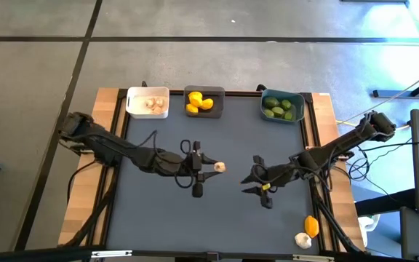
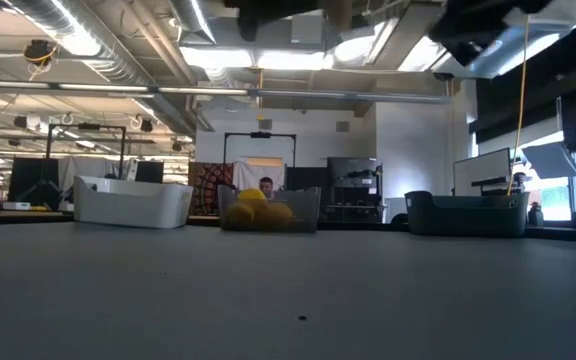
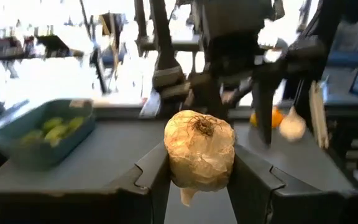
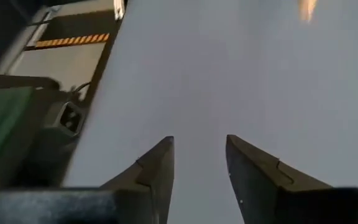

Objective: Sort produce into baskets
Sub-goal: Put the garlic into the white bin

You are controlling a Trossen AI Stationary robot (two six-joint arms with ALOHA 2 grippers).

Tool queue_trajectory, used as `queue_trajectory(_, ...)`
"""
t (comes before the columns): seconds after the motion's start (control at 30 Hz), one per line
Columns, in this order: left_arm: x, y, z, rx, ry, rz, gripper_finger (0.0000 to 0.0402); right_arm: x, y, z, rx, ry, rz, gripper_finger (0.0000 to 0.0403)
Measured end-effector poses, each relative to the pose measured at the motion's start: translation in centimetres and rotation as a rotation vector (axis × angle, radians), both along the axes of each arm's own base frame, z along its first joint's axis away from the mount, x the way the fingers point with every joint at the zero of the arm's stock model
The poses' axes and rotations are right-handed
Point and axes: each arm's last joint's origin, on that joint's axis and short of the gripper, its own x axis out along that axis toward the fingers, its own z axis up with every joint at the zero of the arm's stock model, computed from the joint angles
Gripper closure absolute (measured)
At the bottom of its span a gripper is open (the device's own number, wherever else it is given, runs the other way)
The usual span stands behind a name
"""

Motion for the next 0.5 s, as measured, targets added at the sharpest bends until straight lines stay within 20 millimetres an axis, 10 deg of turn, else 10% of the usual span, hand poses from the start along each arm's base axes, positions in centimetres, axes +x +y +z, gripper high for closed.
queue_trajectory(0.5, -8.9, 5.0, 3.5, -0.098, 0.348, 0.383, 0.0273, -1.7, -0.6, -2.7, 0.119, 0.388, -0.160, 0.0255)
